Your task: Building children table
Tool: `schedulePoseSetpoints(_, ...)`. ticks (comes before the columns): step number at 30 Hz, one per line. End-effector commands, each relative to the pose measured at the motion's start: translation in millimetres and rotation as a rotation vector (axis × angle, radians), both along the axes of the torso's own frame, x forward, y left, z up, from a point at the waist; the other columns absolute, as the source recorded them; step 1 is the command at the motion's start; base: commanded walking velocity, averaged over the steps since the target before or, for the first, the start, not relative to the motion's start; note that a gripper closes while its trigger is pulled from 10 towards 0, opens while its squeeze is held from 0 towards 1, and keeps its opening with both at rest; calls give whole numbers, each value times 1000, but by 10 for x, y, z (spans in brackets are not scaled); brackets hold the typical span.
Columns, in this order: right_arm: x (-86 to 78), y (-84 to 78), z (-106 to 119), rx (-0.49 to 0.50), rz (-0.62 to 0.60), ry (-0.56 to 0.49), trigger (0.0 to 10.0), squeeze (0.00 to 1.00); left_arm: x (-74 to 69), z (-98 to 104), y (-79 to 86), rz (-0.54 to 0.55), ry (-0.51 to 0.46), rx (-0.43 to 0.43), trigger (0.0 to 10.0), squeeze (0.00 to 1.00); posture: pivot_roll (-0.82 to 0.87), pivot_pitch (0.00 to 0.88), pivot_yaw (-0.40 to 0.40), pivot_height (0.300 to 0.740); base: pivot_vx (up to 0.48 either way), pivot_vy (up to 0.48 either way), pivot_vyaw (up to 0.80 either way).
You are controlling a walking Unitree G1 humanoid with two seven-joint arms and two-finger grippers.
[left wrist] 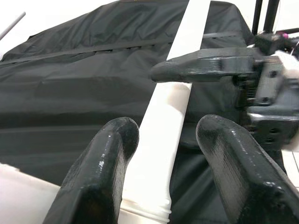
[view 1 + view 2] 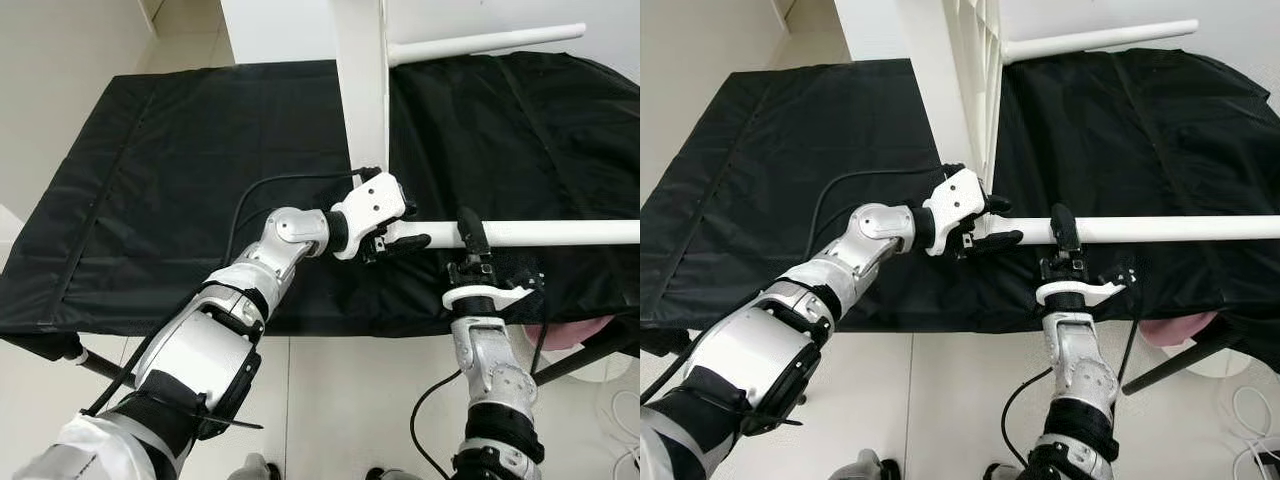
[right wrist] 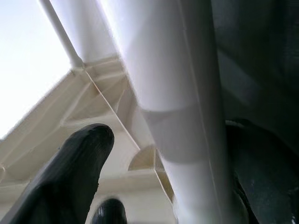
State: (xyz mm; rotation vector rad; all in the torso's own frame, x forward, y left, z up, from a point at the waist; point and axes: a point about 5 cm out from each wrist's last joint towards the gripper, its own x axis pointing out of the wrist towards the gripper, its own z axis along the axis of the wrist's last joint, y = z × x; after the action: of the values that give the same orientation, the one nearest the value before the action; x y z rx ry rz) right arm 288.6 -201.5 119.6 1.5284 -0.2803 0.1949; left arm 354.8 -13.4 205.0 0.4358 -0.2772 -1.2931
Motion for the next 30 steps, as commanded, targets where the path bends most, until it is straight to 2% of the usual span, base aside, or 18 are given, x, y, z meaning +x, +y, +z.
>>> schedulePoseSetpoints(1, -200, 237, -378, 133, 7, 138, 10000, 0, 110, -36, 102, 179, 13, -42, 10000, 0, -68, 137, 118, 740, 0, 0, 0)
schedulePoseSetpoints(2, -281, 255, -349, 110, 29, 128, 10000, 0, 110, -30, 99, 179, 10, -43, 10000, 0, -69, 139, 118, 740, 0, 0, 0)
schedulePoseSetpoints(6, -302, 259, -345, 107, 34, 127, 10000, 0, 110, -29, 98, 179, 9, -43, 10000, 0, -69, 139, 118, 740, 0, 0, 0)
schedulePoseSetpoints(10, -525, 217, -284, 98, 50, 112, 10000, 0, 114, -14, 90, 179, 8, -50, 10000, 0, -76, 145, 123, 740, 0, 0, 0)
schedulePoseSetpoints(15, -547, 212, -274, 93, 52, 117, 10000, 0, 114, -15, 89, 179, 10, -51, 10000, 0, -76, 145, 123, 740, 0, 0, 0)
schedulePoseSetpoints(17, -648, 185, -127, 52, 79, 42, 10000, 0, 108, -22, 83, 173, 10, -50, 10000, 0, -80, 150, 126, 740, 0, 0, 0)
schedulePoseSetpoints(19, -648, 185, -127, 52, 79, 42, 10000, 0, 108, -22, 83, 173, 10, -50, 10000, 0, -80, 150, 126, 740, 0, 0, 0)
schedulePoseSetpoints(20, -689, 180, -32, 29, 99, -19, 10000, 0, 104, -28, 77, 171, 11, -50, 10000, 0, -80, 150, 126, 740, 0, 0, 0)
schedulePoseSetpoints(21, -689, 180, -32, 29, 99, -19, 10000, 0, 104, -28, 77, 171, 11, -50, 10000, 0, -80, 150, 126, 740, 0, 0, 0)
schedulePoseSetpoints(22, -733, 194, 90, 14, 126, -106, 10000, 0, 102, -32, 73, 170, 12, -50, 10000, 0, -81, 150, 129, 740, 0, 0, 0)
schedulePoseSetpoints(23, -733, 194, 90, 14, 126, -106, 10000, 0, 102, -32, 73, 170, 12, -50, 10000, 0, -81, 150, 129, 740, 0, 0, 0)
schedulePoseSetpoints(24, -768, 224, 200, -13, 147, -187, 10000, 0, 99, -32, 67, 168, 12, -50, 10000, 0, -79, 148, 127, 740, 0, 0, 0)
schedulePoseSetpoints(26, -768, 224, 200, -13, 147, -187, 10000, 0, 99, -32, 67, 168, 12, -50, 10000, 0, -79, 148, 127, 740, 0, 0, 0)
schedulePoseSetpoints(27, -801, 266, 287, -34, 170, -248, 10000, 0, 97, -31, 62, 167, 10, -49, 10000, 0, -75, 144, 125, 740, 0, 0, 0)
schedulePoseSetpoints(29, -801, 266, 287, -34, 170, -248, 10000, 0, 97, -31, 62, 167, 10, -49, 10000, 0, -75, 144, 125, 740, 0, 0, 0)
schedulePoseSetpoints(30, -835, 303, 378, -55, 177, -296, 10000, 0, 97, -27, 65, 165, 8, -51, 10000, 0, -72, 138, 124, 740, 0, 0, 0)
